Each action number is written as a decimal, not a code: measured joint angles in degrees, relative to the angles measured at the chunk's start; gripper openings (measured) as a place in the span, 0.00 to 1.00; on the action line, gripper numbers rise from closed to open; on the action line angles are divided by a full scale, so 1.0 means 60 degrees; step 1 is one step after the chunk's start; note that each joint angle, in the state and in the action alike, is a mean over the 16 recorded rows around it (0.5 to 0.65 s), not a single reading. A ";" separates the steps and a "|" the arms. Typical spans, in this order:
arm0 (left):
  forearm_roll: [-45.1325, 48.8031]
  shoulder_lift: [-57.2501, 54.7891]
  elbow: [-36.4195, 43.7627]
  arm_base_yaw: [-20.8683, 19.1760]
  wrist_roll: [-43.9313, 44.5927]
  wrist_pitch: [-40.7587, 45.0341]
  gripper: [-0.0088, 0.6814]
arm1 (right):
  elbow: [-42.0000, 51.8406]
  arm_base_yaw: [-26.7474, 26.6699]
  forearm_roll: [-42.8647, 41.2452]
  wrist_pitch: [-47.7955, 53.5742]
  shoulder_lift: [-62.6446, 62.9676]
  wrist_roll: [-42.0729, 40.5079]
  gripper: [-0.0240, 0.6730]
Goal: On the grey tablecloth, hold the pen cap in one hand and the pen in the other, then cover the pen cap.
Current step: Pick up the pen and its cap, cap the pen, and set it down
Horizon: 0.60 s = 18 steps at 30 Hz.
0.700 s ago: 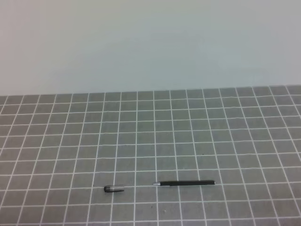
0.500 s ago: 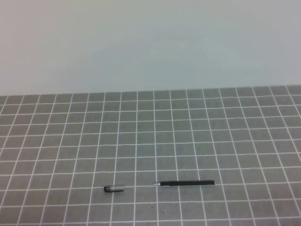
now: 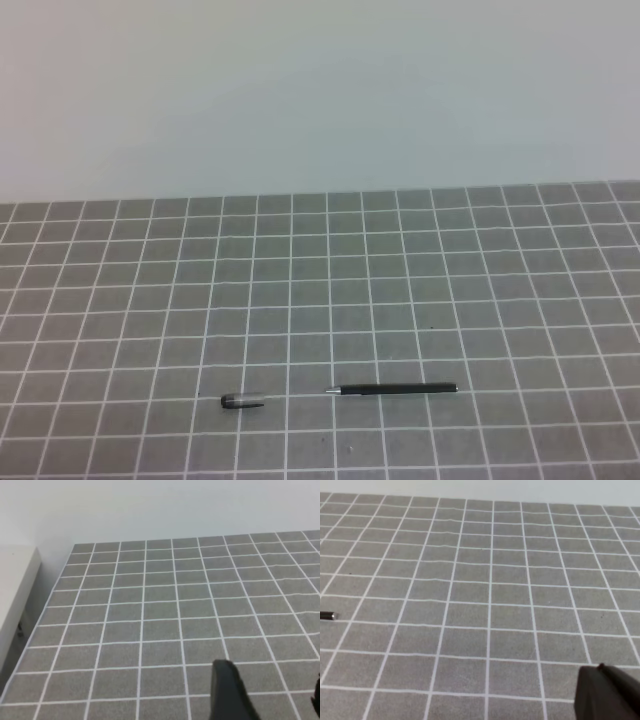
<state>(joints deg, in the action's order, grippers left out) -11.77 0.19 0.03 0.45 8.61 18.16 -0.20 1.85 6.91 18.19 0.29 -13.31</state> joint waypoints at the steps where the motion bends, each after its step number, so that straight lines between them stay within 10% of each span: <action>1: 0.0003 0.0000 0.0000 0.0000 0.0000 0.0000 0.51 | 0.0000 0.0000 0.0000 0.0000 0.0000 0.0000 0.04; 18: 0.0029 0.0000 -0.0001 0.0000 0.0020 -0.1623 0.51 | 0.0000 0.0000 -0.0011 -0.0002 -0.0014 0.0000 0.04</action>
<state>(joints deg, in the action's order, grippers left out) -11.59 0.19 0.03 0.45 8.74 8.42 -0.20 1.85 6.85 18.18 0.21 -13.31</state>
